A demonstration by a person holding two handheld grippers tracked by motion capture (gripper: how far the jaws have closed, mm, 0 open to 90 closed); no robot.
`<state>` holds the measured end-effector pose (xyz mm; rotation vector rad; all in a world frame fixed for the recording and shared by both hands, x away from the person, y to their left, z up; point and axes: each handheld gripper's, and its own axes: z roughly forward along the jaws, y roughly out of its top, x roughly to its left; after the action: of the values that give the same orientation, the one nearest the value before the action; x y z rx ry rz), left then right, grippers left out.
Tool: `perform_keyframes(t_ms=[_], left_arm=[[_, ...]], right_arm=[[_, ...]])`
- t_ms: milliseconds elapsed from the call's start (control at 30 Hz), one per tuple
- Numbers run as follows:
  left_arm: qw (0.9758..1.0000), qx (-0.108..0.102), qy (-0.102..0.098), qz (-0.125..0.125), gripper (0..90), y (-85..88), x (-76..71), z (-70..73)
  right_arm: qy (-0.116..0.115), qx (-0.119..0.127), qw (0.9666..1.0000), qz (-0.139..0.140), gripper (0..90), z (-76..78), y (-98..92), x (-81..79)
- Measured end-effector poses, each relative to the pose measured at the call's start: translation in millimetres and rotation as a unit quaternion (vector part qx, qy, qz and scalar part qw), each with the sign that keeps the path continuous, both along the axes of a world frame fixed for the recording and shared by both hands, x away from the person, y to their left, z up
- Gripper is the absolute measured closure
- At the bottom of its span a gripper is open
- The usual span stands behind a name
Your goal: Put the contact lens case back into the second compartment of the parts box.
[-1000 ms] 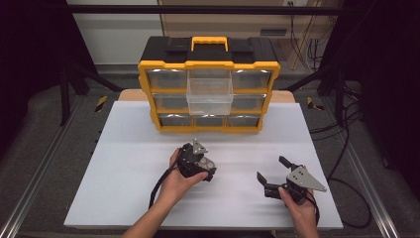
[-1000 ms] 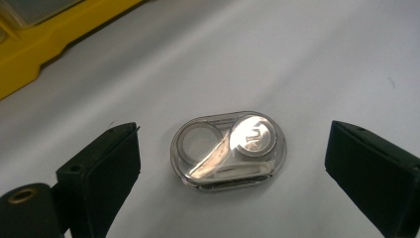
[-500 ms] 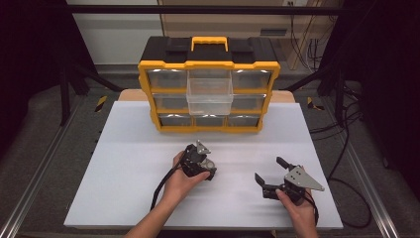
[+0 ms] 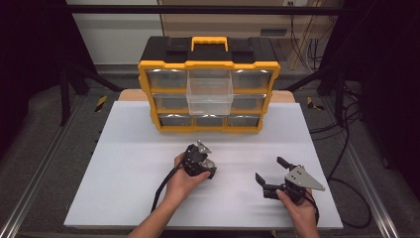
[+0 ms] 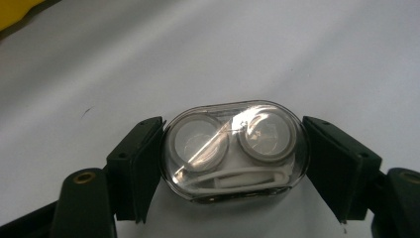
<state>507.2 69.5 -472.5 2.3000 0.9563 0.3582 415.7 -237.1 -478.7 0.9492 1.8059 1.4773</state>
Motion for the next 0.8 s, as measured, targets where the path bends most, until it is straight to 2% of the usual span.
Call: perform_keyframes(t_ms=[133, 200, 233, 300, 467, 800], left_arm=[[0.9998, -0.012, -0.012, -0.012, 26.7, 1.0, -4.6, 6.0], [0.9992, -0.022, -0.027, -0.020, 26.7, 2.5, -10.4, 16.9], [0.9992, -0.022, -0.027, -0.020, 26.7, 2.5, -10.4, 16.9], [0.9985, -0.035, -0.036, -0.022, 26.7, 4.8, -14.9, 25.8], [0.9955, -0.066, -0.064, -0.022, 26.6, 14.0, -27.1, 50.6], [0.9895, -0.088, -0.111, -0.027, 26.6, 29.7, -48.4, 99.5]], right_arm=[[-0.002, 0.001, 1.0000, -0.005, 3.7, 0.2, -2.3, 0.0], [0.000, 0.003, 0.9999, -0.011, 3.7, 0.1, -4.1, 0.5], [0.000, 0.003, 0.9999, -0.011, 3.7, 0.1, -4.1, 0.5], [0.002, 0.003, 0.9998, -0.018, 3.7, -0.2, -4.5, 1.3], [0.006, 0.006, 0.9997, -0.021, 3.6, -0.3, -5.0, 1.2], [0.008, 0.002, 0.9996, -0.025, 3.5, -1.0, -4.2, 1.6]])
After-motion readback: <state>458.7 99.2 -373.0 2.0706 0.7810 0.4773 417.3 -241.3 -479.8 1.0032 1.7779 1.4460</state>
